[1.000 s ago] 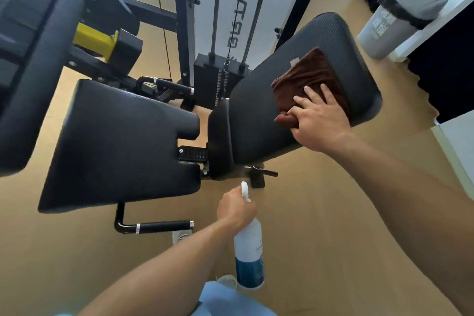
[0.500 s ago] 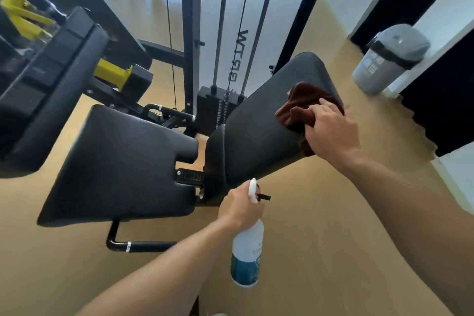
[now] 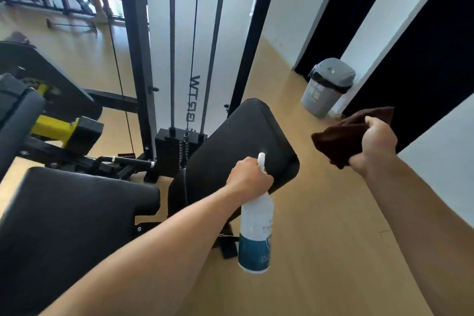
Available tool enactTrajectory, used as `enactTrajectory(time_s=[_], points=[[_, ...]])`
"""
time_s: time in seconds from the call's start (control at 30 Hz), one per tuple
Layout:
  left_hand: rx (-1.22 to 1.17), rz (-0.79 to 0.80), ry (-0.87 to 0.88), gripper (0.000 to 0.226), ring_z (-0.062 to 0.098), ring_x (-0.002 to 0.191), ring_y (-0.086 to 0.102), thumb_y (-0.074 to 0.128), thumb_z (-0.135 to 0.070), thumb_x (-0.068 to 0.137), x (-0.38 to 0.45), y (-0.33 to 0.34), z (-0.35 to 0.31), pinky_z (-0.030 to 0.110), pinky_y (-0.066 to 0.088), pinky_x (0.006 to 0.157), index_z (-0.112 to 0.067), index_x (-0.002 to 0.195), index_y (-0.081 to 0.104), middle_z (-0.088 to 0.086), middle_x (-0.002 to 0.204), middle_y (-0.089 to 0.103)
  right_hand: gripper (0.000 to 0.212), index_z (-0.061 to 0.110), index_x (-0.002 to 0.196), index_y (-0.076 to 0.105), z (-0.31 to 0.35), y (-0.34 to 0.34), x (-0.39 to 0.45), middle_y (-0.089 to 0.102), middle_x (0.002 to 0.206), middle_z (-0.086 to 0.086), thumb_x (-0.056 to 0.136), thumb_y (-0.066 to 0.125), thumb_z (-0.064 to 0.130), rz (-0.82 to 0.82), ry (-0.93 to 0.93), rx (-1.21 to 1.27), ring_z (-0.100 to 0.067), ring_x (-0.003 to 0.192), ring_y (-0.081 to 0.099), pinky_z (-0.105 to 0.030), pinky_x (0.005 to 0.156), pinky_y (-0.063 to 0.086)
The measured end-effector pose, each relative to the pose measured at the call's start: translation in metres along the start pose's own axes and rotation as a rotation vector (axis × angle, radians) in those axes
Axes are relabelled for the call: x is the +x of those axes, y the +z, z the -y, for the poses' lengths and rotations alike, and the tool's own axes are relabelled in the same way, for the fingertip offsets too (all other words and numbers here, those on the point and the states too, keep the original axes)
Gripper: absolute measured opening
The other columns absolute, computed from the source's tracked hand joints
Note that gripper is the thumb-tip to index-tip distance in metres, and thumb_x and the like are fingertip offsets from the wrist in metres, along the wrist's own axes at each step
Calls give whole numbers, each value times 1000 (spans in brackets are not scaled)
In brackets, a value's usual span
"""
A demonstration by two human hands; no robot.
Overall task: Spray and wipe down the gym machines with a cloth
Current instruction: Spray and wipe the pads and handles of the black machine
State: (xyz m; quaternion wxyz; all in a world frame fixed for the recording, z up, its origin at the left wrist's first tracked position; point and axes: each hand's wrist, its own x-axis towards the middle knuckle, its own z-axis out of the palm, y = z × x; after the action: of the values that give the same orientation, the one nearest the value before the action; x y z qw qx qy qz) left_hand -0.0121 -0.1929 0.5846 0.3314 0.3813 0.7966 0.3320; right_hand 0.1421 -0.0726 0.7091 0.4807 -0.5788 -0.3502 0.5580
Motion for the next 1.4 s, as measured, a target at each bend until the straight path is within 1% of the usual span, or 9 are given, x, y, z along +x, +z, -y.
enactTrajectory(time_s=[0.13, 0.27, 0.33, 0.43, 0.57, 0.9, 1.1, 1.3, 1.4], points=[[-30, 76, -21, 20, 19, 77, 66, 68, -25, 84, 21, -7, -4, 31, 52, 60, -12, 95, 56, 5, 89, 64, 27, 13, 110, 60, -15, 17, 0, 65, 99, -8, 102, 59, 39, -22, 82, -89, -25, 87, 66, -41, 88, 52], [-18, 76, 68, 19, 18, 80, 68, 70, -29, 83, 45, -23, -3, 36, 61, 72, -17, 98, 65, 2, 89, 67, 35, 10, 107, 60, -53, 40, -1, 70, 93, -14, 102, 57, 44, 216, 172, -324, -32, 83, 72, -42, 81, 57], [-6, 79, 56, 23, 16, 77, 67, 70, -28, 81, 61, -34, 0, 34, 59, 66, -15, 100, 67, 2, 89, 67, 41, 9, 117, 64, -73, 56, -1, 70, 105, -13, 104, 51, 45, 279, 15, -658, -31, 97, 67, -40, 86, 50], [-30, 105, 50, 25, 16, 74, 65, 71, -27, 80, 84, -52, 5, 29, 48, 56, -13, 100, 66, 3, 89, 67, 50, 23, 148, 48, -89, 82, 6, 58, 138, -8, 106, 41, 50, 318, -321, -1127, -32, 126, 54, -46, 108, 41], [-37, 106, 68, 23, 17, 78, 66, 70, -25, 81, 111, -69, 14, 29, 48, 58, -15, 102, 66, 2, 90, 68, 59, 24, 157, 35, -99, 107, 18, 49, 149, -5, 105, 41, 50, 250, -475, -1455, -31, 132, 51, -48, 107, 42], [-30, 150, 4, 27, 19, 79, 66, 70, -24, 83, 161, -86, 37, 29, 48, 57, -10, 106, 64, 4, 93, 65, 57, 21, 153, 39, -109, 137, 26, 57, 142, -2, 103, 44, 47, 62, -666, -1621, -26, 123, 59, -46, 95, 51], [-68, 118, 22, 34, 17, 90, 63, 65, -24, 86, 168, -80, 79, 29, 47, 67, -23, 120, 59, -1, 104, 66, 54, 14, 148, 46, -114, 172, 44, 61, 138, -7, 102, 48, 43, -14, -796, -1671, -29, 118, 61, -46, 89, 53], [-94, 89, -127, 42, 17, 93, 62, 63, -24, 85, 162, -75, 141, 33, 55, 76, -24, 127, 61, -1, 111, 67, 53, 9, 145, 51, -121, 227, 79, 53, 151, -15, 101, 51, 39, 74, -998, -1722, -37, 137, 51, -54, 111, 44], [-78, 42, -180, 45, 15, 93, 60, 64, -23, 86, 160, -79, 168, 31, 52, 76, -24, 131, 61, -1, 114, 68, 51, 9, 137, 60, -126, 255, 94, 60, 144, -16, 99, 52, 43, 167, -1145, -1887, -39, 140, 49, -61, 119, 33]])
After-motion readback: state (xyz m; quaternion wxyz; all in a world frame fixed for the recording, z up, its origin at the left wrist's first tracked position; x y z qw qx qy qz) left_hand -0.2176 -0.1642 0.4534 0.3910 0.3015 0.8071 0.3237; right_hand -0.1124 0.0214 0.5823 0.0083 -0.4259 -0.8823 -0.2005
